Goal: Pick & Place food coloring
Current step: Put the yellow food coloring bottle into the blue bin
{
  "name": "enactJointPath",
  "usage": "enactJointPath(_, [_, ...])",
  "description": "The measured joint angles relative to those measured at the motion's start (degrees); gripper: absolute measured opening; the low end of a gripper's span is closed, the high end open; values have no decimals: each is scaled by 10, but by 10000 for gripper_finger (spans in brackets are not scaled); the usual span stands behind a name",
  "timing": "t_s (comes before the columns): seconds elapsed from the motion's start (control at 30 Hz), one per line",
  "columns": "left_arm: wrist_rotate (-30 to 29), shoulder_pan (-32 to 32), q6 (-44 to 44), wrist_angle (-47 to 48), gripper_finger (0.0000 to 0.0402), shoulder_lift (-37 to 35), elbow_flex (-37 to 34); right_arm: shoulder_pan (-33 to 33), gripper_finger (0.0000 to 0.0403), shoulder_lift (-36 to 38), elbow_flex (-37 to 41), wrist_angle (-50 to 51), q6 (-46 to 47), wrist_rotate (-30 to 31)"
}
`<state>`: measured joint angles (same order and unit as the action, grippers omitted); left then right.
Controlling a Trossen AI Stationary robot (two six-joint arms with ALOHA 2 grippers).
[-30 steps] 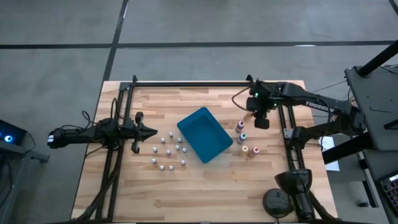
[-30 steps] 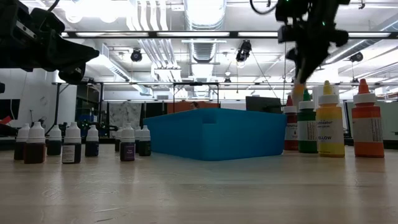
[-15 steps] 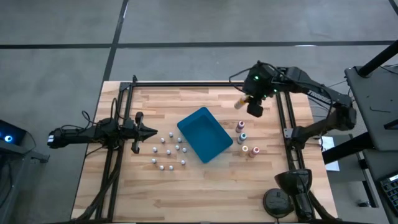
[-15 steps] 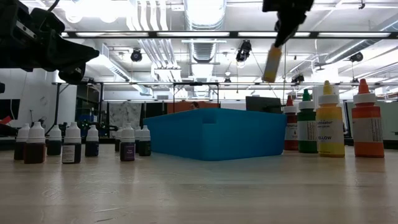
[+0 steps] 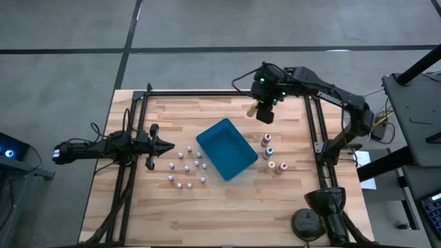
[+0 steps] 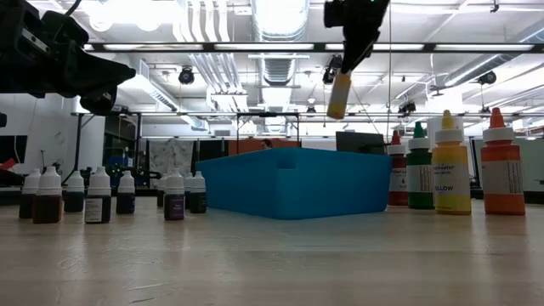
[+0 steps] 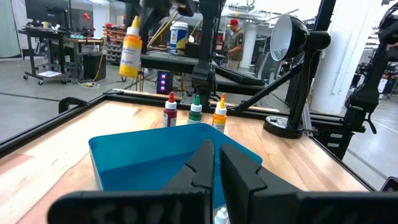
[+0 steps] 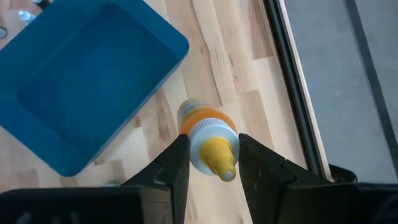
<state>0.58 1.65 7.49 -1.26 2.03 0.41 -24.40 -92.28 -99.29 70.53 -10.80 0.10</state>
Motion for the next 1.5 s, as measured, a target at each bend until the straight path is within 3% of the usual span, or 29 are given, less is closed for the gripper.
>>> enactJointPath(1.5, [0, 0, 0, 0, 0, 0, 0, 22, 105, -230, -200, -2, -16, -3])
